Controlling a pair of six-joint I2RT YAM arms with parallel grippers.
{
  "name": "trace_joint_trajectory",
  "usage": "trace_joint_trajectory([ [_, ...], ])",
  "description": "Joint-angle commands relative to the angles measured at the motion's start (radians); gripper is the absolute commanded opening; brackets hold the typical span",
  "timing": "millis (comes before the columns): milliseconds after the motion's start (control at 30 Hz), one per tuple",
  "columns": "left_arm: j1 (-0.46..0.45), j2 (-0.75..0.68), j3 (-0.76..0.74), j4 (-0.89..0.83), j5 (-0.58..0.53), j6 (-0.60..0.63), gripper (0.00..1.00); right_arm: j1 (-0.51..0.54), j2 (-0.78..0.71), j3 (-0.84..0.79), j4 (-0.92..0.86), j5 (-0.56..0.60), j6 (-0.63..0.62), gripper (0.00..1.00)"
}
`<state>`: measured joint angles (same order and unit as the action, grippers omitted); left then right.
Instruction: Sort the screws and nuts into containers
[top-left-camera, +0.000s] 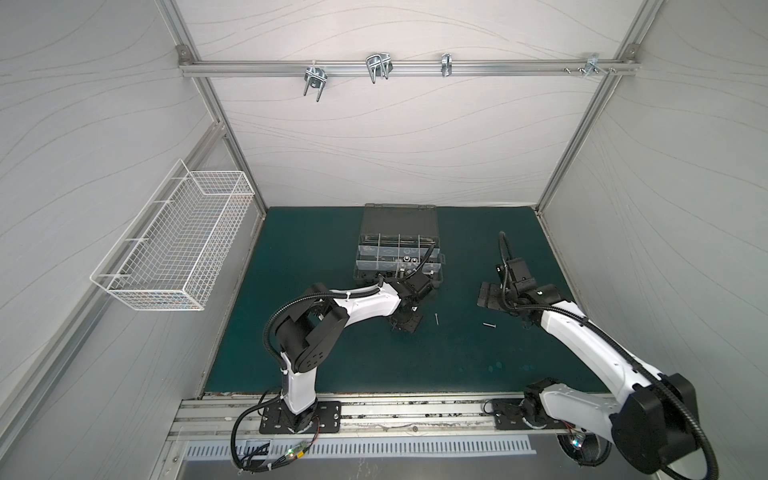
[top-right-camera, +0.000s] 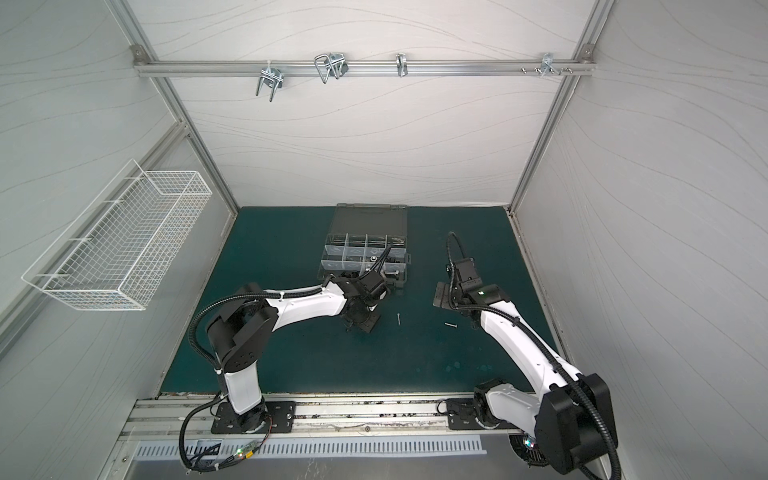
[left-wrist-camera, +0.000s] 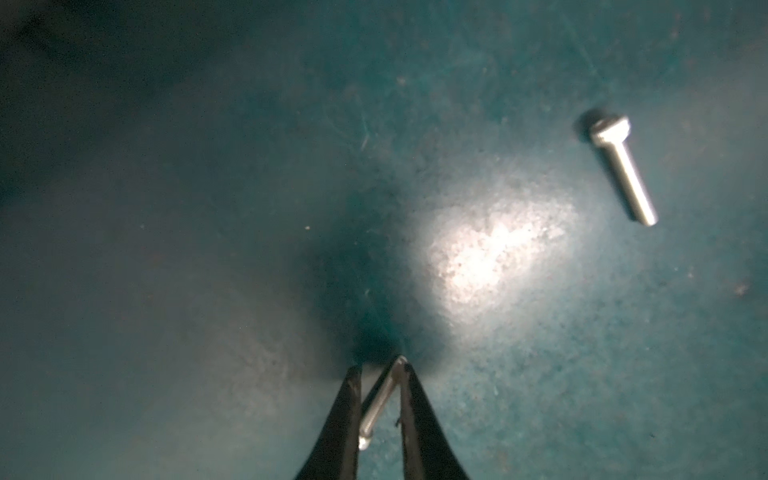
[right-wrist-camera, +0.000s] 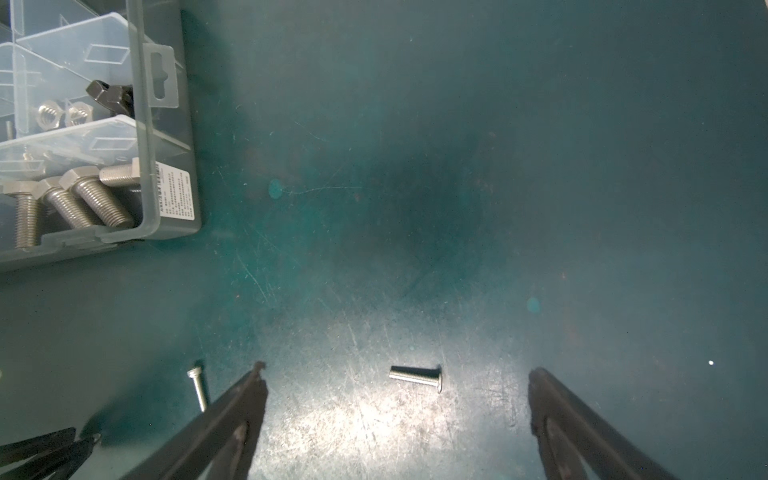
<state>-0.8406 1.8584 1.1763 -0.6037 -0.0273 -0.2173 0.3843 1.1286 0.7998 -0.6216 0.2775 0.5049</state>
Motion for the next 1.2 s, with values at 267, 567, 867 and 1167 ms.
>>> trace_joint_trajectory([
  [267,-0.002,0.005,-0.023,-0.103,-0.010,-0.017,0.19,-0.005,0.000,0.010,-0.023,-0.001,0.011,0.99],
  [567,0.014,0.007,-0.024,-0.147,0.013,-0.025,0.16,-0.006,0.005,0.007,-0.021,-0.001,0.013,0.99],
  [867,0.024,0.001,-0.006,-0.184,0.034,-0.021,0.00,-0.008,0.026,0.009,-0.009,-0.009,0.014,0.99],
  [1167,0.029,-0.016,0.019,-0.187,0.004,-0.034,0.00,-0.008,0.028,0.013,-0.008,-0.007,0.006,0.99],
])
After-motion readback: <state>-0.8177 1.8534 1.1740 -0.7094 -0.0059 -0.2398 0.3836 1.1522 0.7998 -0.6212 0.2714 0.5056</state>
